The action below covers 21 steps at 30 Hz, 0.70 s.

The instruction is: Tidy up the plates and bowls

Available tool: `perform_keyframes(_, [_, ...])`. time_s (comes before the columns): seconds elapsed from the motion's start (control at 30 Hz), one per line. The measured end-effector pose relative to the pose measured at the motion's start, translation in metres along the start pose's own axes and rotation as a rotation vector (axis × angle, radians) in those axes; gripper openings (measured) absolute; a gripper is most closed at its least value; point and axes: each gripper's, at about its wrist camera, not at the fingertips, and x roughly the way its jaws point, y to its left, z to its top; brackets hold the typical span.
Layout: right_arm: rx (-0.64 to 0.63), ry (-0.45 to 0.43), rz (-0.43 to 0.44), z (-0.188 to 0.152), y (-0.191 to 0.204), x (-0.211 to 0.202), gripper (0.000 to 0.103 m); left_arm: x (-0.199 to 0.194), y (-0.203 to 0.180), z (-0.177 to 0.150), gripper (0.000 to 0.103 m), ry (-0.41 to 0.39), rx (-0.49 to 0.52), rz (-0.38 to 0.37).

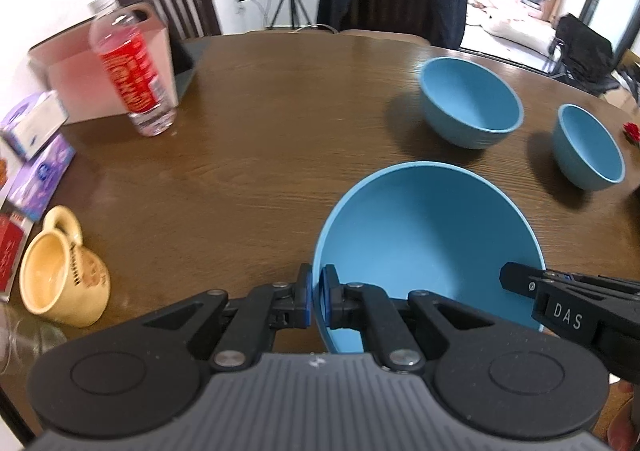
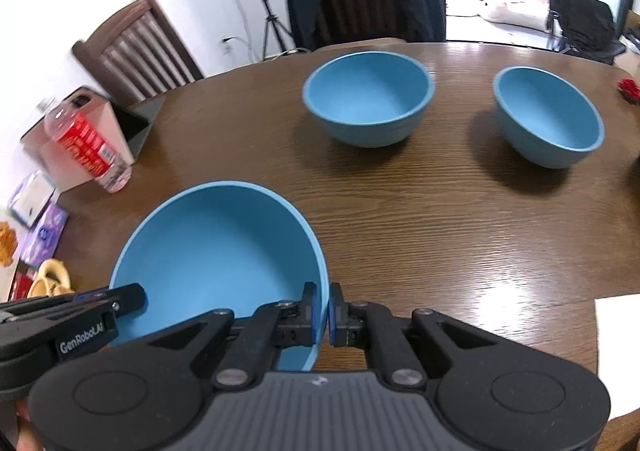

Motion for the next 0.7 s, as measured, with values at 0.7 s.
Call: perform_keyframes(0.7, [-0.166, 0.090, 0.078, -0.010, 0.102, 0.049, 0.005, 0.015, 0.096, -0.027, 0.006, 0.026, -0.130, 0.112])
